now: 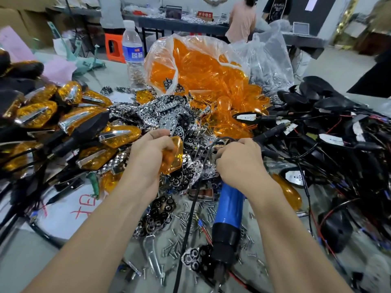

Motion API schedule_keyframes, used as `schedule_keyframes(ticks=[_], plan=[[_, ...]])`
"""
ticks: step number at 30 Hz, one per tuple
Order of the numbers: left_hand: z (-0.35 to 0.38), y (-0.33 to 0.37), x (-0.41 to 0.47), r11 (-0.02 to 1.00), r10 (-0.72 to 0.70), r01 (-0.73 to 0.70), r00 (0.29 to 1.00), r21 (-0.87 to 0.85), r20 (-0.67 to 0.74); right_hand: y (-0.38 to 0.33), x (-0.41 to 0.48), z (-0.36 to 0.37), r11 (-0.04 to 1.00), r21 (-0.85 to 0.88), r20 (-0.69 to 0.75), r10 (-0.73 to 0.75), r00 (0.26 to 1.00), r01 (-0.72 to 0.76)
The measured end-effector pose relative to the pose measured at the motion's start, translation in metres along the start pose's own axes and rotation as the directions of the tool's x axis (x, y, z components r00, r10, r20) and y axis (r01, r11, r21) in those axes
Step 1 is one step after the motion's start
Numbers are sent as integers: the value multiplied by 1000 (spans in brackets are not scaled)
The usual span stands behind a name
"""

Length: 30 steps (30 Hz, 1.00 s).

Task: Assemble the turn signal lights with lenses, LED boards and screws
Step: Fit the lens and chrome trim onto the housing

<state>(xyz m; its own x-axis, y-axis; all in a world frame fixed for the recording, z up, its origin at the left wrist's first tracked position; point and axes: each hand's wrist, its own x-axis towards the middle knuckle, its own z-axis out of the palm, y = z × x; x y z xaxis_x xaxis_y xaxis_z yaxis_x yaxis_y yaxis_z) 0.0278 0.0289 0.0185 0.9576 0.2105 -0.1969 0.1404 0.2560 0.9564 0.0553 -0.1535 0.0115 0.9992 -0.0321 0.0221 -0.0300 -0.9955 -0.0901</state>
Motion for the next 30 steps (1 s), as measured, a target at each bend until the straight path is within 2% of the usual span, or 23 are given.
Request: schedule_keyframes(ticks=[7, 10, 12, 13, 14, 15, 17, 19, 20, 22, 27, 30], plan=[[-1, -1, 3, 999, 20, -20, 1000, -25, -4, 10, 2, 10, 990, 86, -93, -102, 990, 110], [-1, -2, 3, 1000, 24, -24, 1000, 13, -3, 15, 3, 14, 945, 301, -180, -77, 981, 129], [-1, -3, 3, 999, 26, -26, 1000, 26, 4, 15, -2, 12, 812, 568, -292, 50, 955, 131], [-1, -4, 4, 999, 31, -32, 999, 33, 11, 16, -4, 11, 747, 651, -322, 111, 940, 135], [0, -5, 3, 998, 37, -39, 999, 49, 26, 17, -5, 11, 726, 672, -325, 114, 939, 144], [0, -5, 2, 997, 44, -47, 998, 69, 40, 18, -5, 9, 750, 645, -297, 66, 953, 149], [2, -6, 1, 993, 62, -68, 996, 100, 59, 19, -1, 7, 853, 505, -148, -70, 987, 136], [3, -7, 0, 988, 80, -88, 995, 128, 66, 19, 5, 2, 970, 158, -34, -180, 983, 183], [3, -7, 0, 986, 88, -97, 994, 135, 69, 18, 7, 1, 974, -27, -16, -225, 974, 224], [3, -6, -1, 985, 95, -104, 993, 136, 76, 11, 7, 1, 947, -199, 3, -257, 966, 252], [0, -5, -1, 985, 90, -101, 992, 139, 87, 2, 26, -8, 966, -143, 93, -205, 974, 216], [-2, -3, 1, 989, 83, -94, 992, 117, 94, 9, 30, -7, 991, 69, -3, -111, 994, 111]])
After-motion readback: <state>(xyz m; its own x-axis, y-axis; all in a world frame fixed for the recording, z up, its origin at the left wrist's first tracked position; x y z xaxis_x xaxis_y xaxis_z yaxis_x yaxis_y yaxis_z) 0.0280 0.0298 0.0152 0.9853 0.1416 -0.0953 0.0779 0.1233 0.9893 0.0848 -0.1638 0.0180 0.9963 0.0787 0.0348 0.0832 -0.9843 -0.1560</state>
